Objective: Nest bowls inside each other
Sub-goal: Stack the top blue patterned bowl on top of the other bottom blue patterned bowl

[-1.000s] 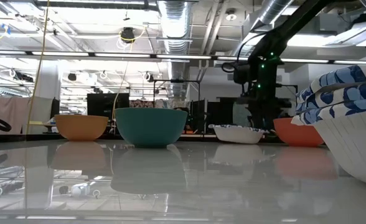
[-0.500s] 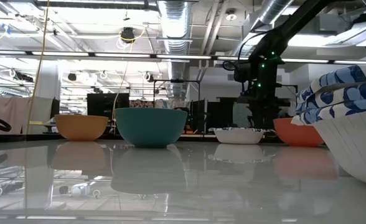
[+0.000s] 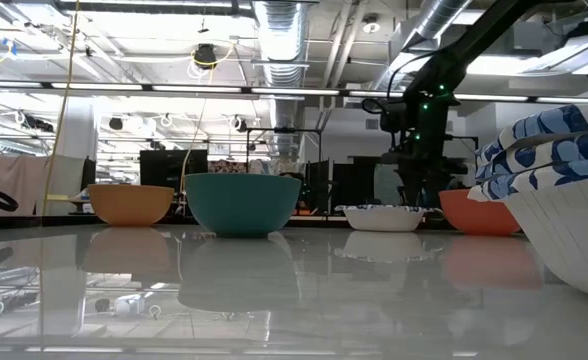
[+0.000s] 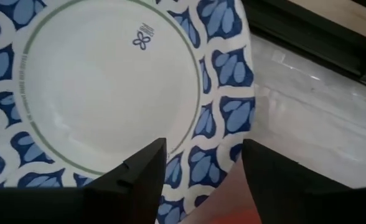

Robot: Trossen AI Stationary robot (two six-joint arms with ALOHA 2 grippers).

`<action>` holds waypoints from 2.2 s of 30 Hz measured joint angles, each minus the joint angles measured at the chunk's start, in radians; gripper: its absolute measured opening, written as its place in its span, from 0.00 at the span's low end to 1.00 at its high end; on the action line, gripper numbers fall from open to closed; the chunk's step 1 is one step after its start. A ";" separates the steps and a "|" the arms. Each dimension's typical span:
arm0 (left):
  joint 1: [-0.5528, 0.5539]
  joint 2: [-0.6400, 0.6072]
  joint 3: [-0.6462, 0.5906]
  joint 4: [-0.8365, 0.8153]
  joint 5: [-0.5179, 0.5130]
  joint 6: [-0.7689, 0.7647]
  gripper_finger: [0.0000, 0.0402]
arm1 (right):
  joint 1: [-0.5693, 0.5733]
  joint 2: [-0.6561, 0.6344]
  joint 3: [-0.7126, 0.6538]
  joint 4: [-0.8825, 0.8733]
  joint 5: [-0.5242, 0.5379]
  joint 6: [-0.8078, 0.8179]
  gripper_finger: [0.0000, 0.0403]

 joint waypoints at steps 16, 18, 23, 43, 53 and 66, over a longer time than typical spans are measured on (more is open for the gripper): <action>0.000 0.000 0.000 0.002 0.000 -0.018 0.52 | 0.000 0.034 0.000 -0.011 0.026 0.061 0.52; 0.000 0.000 0.000 0.002 0.000 -0.021 0.52 | 0.000 0.051 0.000 -0.013 0.026 0.061 0.52; 0.000 0.000 0.000 0.002 0.000 -0.024 0.52 | 0.000 0.063 0.000 -0.029 0.028 0.070 0.50; 0.000 0.000 0.000 0.001 0.000 -0.065 0.52 | 0.007 0.061 0.011 -0.104 -0.054 0.042 0.03; -0.068 -0.001 0.000 0.003 0.035 -0.004 0.52 | 0.014 0.060 0.248 -0.289 -0.055 -0.017 0.02; -0.093 -0.260 -0.182 0.079 -0.154 0.031 0.52 | 0.038 0.058 0.499 -0.437 -0.131 -0.113 0.02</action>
